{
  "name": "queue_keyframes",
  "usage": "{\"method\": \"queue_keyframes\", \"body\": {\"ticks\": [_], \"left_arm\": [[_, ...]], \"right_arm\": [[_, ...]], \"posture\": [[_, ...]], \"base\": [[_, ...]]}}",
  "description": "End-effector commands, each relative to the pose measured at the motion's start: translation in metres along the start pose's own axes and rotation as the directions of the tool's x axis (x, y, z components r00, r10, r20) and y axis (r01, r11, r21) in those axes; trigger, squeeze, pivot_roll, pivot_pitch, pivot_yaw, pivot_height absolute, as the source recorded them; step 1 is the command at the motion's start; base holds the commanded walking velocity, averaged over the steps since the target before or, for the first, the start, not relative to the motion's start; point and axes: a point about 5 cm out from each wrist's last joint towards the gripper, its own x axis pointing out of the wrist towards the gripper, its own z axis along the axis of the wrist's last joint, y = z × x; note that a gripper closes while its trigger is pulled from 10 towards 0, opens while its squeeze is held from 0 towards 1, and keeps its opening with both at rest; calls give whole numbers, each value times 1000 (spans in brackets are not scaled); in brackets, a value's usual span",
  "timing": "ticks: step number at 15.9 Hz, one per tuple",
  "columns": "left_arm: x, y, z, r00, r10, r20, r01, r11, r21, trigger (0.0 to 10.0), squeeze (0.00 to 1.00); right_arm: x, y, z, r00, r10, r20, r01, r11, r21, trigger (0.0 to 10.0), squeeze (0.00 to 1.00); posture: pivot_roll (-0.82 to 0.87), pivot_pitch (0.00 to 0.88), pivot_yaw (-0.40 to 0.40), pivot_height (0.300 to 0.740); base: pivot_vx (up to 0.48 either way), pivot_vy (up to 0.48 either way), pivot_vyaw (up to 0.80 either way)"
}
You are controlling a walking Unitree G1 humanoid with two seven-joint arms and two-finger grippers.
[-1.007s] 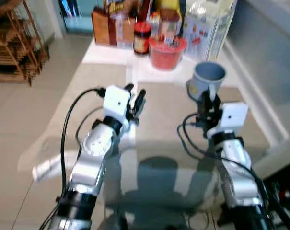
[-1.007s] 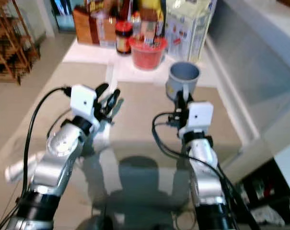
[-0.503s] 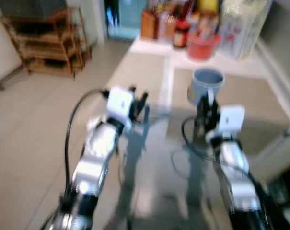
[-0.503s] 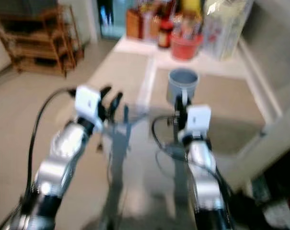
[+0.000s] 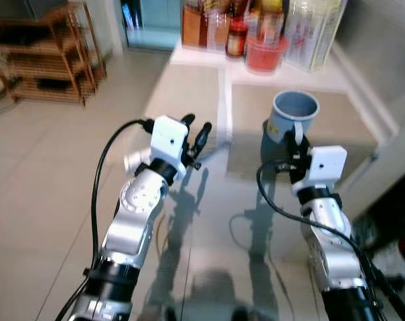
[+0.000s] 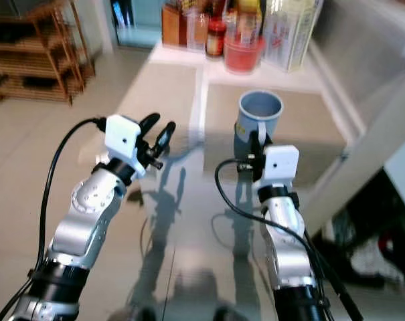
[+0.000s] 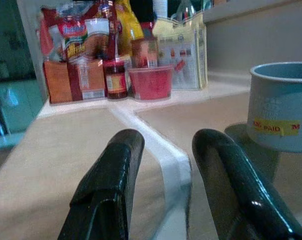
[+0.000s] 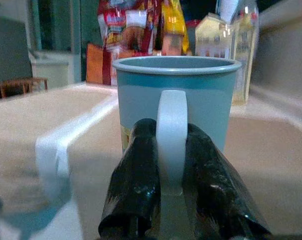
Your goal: Setting the table
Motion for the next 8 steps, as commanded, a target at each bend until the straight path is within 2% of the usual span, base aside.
{"method": "queue_keyframes", "body": {"ticks": [1,2,6,8], "left_arm": [[-1,0,0,1000,0,-3,0,1000,-1,10000,0],[-1,0,0,1000,1,-4,-1,1000,0,10000,0],[0,-1,0,1000,-10,-8,10,1000,26,10000,0],[0,-1,0,1000,-17,-8,18,1000,23,10000,0]], "right_arm": [[0,0,1,1000,-2,1,2,1000,-2,0,0],[0,0,0,1000,-2,0,2,1000,-2,0,0],[-1,1,-1,1000,3,-7,-3,1000,-3,0,0],[-1,1,-1,1000,4,-9,-4,1000,-4,0,0]], "posture": [[61,0,-14,740],[61,0,-15,740],[60,0,-15,740],[59,0,-14,740]], "base": [[-480,0,0],[-480,0,0],[0,0,0],[0,-480,0]]}}
